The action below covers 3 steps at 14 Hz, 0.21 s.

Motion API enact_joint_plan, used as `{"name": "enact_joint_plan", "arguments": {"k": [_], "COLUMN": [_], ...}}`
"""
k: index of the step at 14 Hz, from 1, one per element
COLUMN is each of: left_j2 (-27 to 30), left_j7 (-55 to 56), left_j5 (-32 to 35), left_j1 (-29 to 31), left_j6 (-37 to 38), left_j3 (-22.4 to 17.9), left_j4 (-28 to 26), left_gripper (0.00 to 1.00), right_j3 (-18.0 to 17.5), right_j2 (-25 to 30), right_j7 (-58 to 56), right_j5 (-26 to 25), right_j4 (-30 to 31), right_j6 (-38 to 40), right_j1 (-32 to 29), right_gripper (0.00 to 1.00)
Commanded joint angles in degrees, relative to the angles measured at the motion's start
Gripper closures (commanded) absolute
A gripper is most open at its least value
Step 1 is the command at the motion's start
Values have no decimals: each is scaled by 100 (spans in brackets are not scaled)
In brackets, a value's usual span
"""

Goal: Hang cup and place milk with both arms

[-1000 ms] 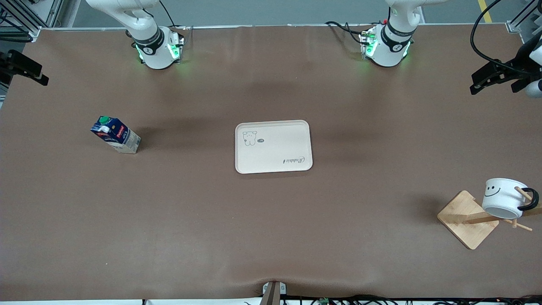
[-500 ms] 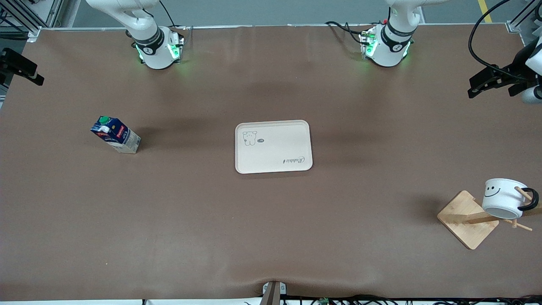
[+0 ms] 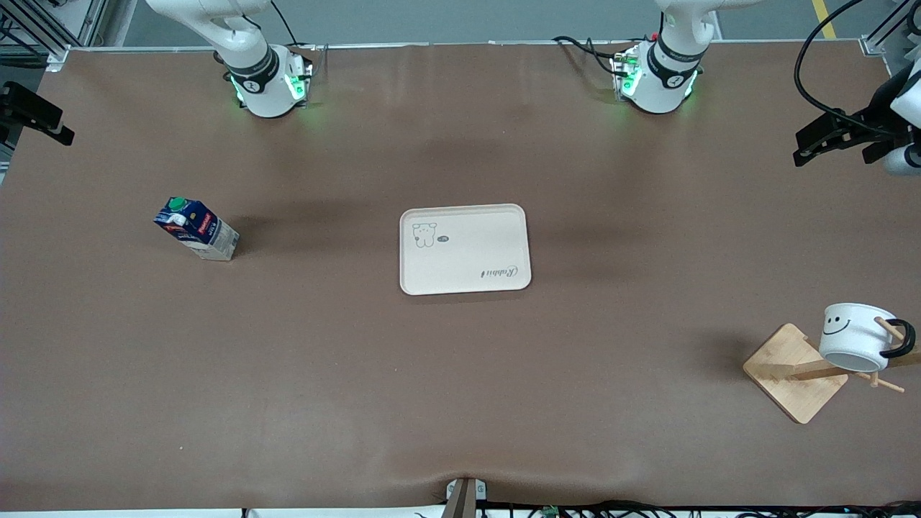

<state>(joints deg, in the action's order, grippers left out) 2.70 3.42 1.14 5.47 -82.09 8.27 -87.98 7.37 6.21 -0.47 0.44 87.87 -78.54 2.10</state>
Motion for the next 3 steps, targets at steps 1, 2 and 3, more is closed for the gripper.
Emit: {"name": "enact_joint_plan", "arguments": {"k": [1, 2, 3], "left_j2": [-33, -33, -33], "left_j7": [-25, -17, 1], "left_j5": [123, 123, 123], "left_j1": [-10, -19, -19], "left_j6": [9, 9, 9], "left_j3": [34, 25, 34], "left_j4": [105, 105, 105], "left_gripper": [0, 0, 0], "right_j3": [-43, -43, -43], "right_j2": [38, 38, 38], "right_j7": [64, 64, 64], "right_j5": [8, 8, 8], "right_j4": [2, 2, 2], "right_j6": [-3, -3, -3], "right_j1": [-78, -86, -86], "right_gripper": [0, 0, 0]}}
